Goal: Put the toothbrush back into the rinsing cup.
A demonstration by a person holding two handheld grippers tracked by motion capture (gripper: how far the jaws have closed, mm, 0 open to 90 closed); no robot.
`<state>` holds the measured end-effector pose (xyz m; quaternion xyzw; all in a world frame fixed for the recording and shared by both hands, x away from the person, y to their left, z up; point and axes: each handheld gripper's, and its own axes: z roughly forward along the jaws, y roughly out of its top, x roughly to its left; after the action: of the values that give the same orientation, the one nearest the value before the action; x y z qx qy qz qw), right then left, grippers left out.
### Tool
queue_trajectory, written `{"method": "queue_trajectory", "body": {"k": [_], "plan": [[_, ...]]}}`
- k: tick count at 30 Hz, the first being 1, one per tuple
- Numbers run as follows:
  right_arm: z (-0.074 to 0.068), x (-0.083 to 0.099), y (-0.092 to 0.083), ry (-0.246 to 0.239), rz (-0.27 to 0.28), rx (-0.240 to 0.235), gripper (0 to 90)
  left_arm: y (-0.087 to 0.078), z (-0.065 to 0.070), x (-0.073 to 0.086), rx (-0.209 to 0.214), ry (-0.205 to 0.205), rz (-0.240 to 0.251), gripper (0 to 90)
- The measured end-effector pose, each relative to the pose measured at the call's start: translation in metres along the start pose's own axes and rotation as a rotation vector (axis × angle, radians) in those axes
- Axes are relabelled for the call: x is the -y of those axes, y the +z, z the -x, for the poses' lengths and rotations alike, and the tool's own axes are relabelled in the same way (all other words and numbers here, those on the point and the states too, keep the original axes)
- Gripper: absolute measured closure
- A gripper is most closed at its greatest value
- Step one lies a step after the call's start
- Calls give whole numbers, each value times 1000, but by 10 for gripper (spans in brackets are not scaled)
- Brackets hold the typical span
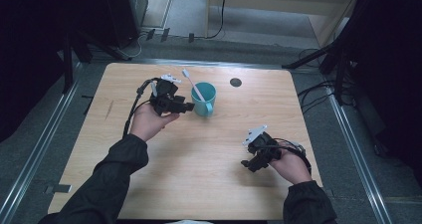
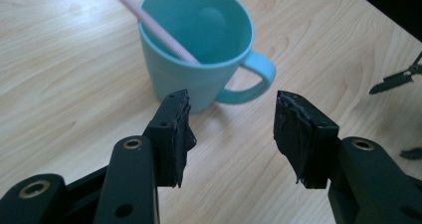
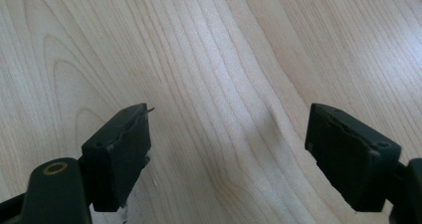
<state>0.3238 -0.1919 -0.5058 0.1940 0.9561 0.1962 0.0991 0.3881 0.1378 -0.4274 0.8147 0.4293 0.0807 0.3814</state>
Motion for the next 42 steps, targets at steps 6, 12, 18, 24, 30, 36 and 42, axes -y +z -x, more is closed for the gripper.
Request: {"method": "queue_trajectory", "body": {"k": [6,12,18,24,30,36,42], "plan": [[1,-4,1,-3,2,1,180,-11,-3,17,5,-4,-15,464],[3,-8,3,-12,6,-2,180,-23,-9,40,-3,-23,-11,463],[3,-11,5,-24,8,-4,180,-32,-13,54,-8,-32,-15,457],[4,-16,6,-29,17,-11,180,-35,-16,68,-21,-38,-28,452],[5,-18,7,-38,15,-14,180,-39,-22,83,-37,-43,-47,450],[5,-20,7,-41,18,-16,180,-45,-27,95,-48,-59,-53,443],[6,-20,7,-42,23,-17,179,-51,-33,101,-56,-79,-53,439]]}}
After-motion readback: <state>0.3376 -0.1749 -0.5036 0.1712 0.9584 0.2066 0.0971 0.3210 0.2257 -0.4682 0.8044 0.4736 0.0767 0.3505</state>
